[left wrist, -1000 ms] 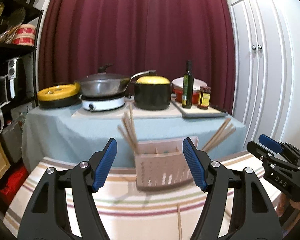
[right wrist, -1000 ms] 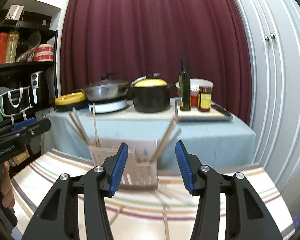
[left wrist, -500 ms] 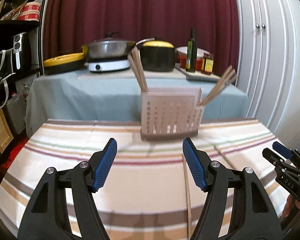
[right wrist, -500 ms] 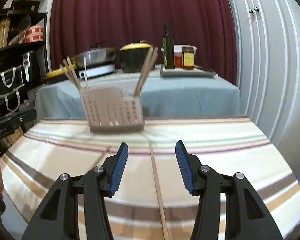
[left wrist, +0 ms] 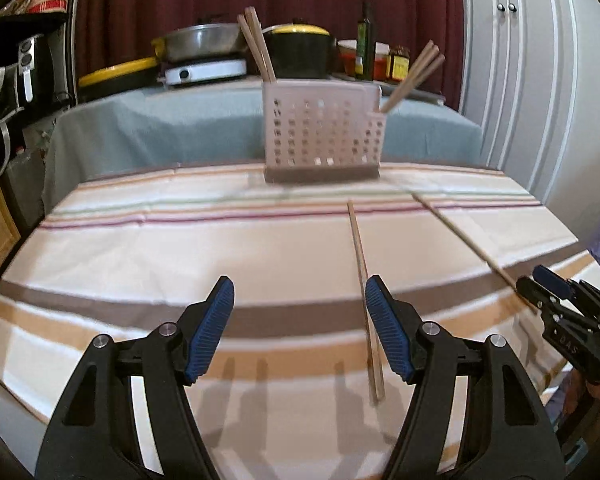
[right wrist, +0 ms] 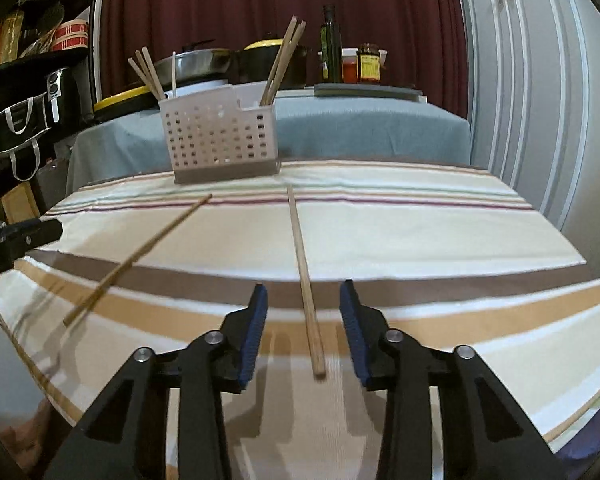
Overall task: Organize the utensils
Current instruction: 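Lower both open grippers toward the last loose chopsticks on the tablecloth, then close the right gripper on one chopstick while the left gripper grasps another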
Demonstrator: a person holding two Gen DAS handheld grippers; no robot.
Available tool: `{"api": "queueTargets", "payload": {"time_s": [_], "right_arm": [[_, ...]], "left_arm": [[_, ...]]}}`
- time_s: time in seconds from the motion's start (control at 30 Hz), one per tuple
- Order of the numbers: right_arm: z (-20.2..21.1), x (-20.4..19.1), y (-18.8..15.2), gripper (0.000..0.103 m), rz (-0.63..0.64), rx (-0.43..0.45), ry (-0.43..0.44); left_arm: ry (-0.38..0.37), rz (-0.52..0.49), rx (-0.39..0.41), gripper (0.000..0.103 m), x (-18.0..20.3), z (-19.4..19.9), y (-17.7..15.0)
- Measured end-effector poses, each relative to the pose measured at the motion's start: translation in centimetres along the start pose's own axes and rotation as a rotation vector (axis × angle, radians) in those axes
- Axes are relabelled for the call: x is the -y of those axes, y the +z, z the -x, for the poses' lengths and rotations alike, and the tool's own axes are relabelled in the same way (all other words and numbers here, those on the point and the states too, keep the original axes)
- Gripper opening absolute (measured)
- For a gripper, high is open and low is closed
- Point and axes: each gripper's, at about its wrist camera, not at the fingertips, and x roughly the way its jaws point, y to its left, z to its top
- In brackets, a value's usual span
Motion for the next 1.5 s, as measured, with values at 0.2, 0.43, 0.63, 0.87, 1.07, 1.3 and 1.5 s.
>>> {"api": "queueTargets", "payload": {"time_s": [0.2, 0.43, 0.63, 0.87, 1.07, 1.3, 1.5], "right_arm": [[-0.3, 0.3, -0.9, 0.022, -0.019, -0.011, 0.006], [-0.3, 0.0, -1.3, 0.008, -0.020, -0.018, 0.019], [-0.1, -1.0, -1.2, 0.007, -0.003, -0.012, 0.036], [-0.1, -1.1, -1.4, 0.007, 0.000, -0.019, 0.037], [0.0, -1.2, -1.4, 0.007, 0.001, -0.019, 0.040], [0.0, -1.3, -1.3, 0.007, 0.002, -0.014, 0.041], [0.3, -1.4, -1.0, 0.007, 0.001, 0.001, 0.042]], "left_arm": [[-0.018, 0.004, -0.013, 0.066, 0.5, -0.4, -1.6], [-0.049, -0.010, -0.015, 0.065, 1.2, -0.5, -2.6], [-0.078, -0.029, -0.027, 0.057, 2.0, -0.7, -3.3], [-0.098, -0.045, -0.035, 0.043, 2.5, -0.8, -4.3], [-0.110, -0.059, -0.043, 0.022, 3.0, -1.3, -4.8], [-0.095, -0.058, -0.031, 0.006, 2.8, -1.5, -4.8], [-0.070, -0.060, 0.010, 0.006, 2.3, -0.9, -4.3]]}}
